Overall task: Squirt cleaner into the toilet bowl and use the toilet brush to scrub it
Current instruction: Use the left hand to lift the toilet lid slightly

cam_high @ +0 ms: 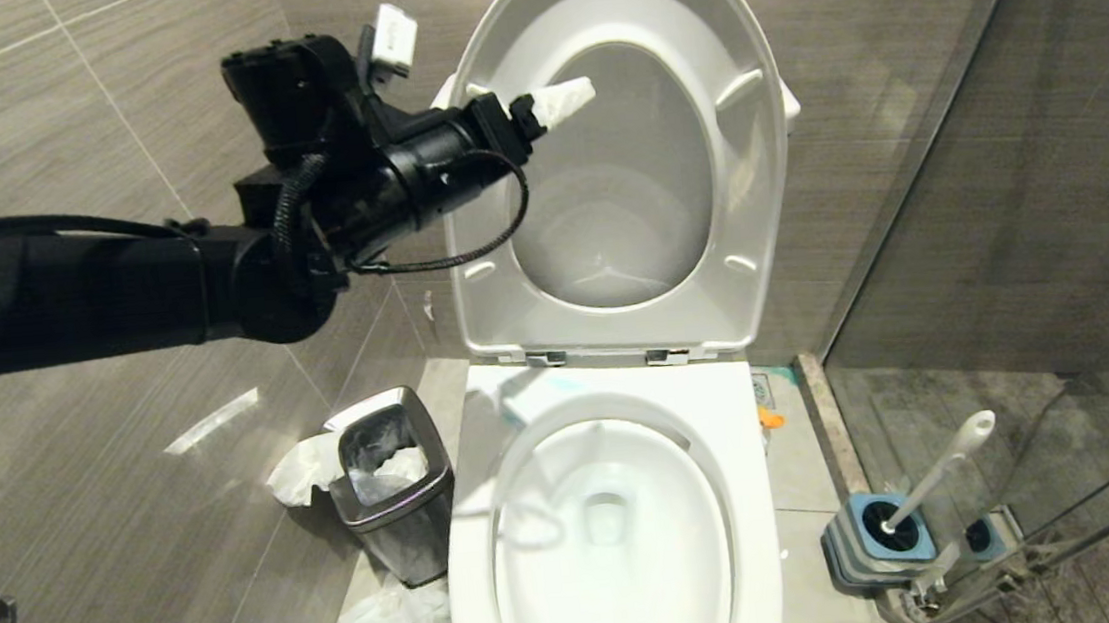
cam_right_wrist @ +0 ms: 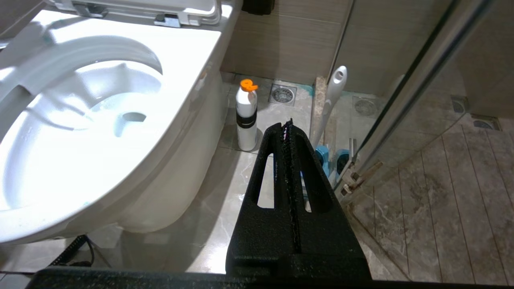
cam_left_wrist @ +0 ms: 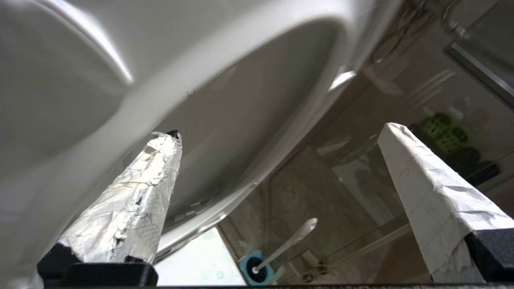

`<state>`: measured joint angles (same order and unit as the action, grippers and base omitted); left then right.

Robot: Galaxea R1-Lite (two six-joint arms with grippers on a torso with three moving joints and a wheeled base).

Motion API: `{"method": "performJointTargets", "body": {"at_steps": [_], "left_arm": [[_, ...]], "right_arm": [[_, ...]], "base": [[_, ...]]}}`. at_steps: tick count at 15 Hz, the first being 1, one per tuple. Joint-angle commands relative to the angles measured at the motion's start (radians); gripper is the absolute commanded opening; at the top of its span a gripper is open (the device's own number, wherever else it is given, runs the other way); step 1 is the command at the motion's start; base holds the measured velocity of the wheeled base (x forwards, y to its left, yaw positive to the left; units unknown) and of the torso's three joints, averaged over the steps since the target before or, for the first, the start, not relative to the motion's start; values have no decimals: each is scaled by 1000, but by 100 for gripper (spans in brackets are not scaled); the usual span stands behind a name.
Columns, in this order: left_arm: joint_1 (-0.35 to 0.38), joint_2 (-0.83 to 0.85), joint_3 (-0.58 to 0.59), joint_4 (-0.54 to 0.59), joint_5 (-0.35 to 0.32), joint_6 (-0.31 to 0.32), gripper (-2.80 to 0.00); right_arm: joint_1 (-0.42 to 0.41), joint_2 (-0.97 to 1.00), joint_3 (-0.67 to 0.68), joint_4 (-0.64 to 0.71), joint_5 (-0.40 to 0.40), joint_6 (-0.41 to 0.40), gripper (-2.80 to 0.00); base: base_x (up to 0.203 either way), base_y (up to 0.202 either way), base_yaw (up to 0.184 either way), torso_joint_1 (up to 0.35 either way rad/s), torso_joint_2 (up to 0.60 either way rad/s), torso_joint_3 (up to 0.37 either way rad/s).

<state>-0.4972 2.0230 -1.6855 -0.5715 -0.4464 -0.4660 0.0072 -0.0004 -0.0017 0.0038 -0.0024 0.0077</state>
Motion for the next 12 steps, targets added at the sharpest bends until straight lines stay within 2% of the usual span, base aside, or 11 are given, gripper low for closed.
{"method": "performJointTargets", "body": {"at_steps": [1,3,7,12], "left_arm": [[-11,103,-65,-19,8,33,0],[-11,159,-149,-21,31,53,0],[7,220,-239,-19,62,58,0],[28,234,-249,-31,108,99,0]], "right_arm": [[0,0,0,1,-1,0,-280],[0,0,0,1,-1,0,-280],[0,0,0,1,-1,0,-280],[0,0,0,1,-1,0,-280]], "base": [[0,0,0,0,0,0],[0,0,0,0,0,0],[0,0,0,0,0,0],[0,0,0,0,0,0]]}}
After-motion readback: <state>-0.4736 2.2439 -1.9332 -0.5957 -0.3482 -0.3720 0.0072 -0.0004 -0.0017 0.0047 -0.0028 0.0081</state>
